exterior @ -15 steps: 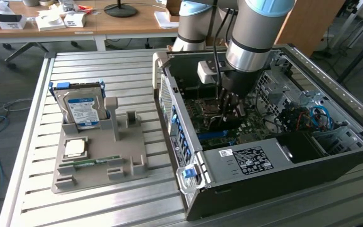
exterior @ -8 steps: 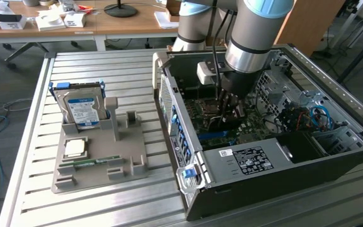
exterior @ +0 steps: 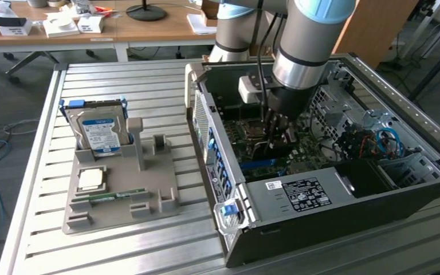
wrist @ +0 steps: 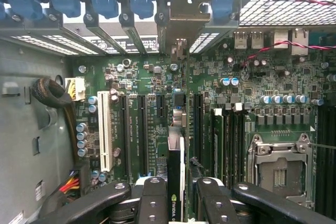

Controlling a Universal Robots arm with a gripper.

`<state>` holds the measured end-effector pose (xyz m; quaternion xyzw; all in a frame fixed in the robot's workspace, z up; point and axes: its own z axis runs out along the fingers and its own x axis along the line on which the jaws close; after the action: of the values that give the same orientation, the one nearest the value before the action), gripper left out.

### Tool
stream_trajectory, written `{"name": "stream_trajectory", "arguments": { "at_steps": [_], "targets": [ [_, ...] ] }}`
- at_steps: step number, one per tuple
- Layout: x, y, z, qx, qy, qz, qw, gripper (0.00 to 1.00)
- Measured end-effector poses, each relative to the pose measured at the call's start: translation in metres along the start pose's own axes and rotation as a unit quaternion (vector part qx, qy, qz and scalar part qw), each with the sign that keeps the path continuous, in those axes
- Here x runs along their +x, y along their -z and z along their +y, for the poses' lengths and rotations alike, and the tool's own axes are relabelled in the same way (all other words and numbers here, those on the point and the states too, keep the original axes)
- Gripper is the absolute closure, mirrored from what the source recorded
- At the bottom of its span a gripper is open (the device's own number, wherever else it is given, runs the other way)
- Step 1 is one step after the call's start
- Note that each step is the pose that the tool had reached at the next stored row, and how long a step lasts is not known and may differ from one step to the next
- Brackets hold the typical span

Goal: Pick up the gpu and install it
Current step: 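Insert the gpu into the slot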

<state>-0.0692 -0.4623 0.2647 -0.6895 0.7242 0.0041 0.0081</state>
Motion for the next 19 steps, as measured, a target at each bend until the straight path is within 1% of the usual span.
{"name": "stream_trajectory", "arguments": {
  "at_steps": [19],
  "targets": [
    [0.0001, -0.0046, 0.0003, -0.0001, 0.000, 0.0001, 1.0000, 0.74]
  ]
}}
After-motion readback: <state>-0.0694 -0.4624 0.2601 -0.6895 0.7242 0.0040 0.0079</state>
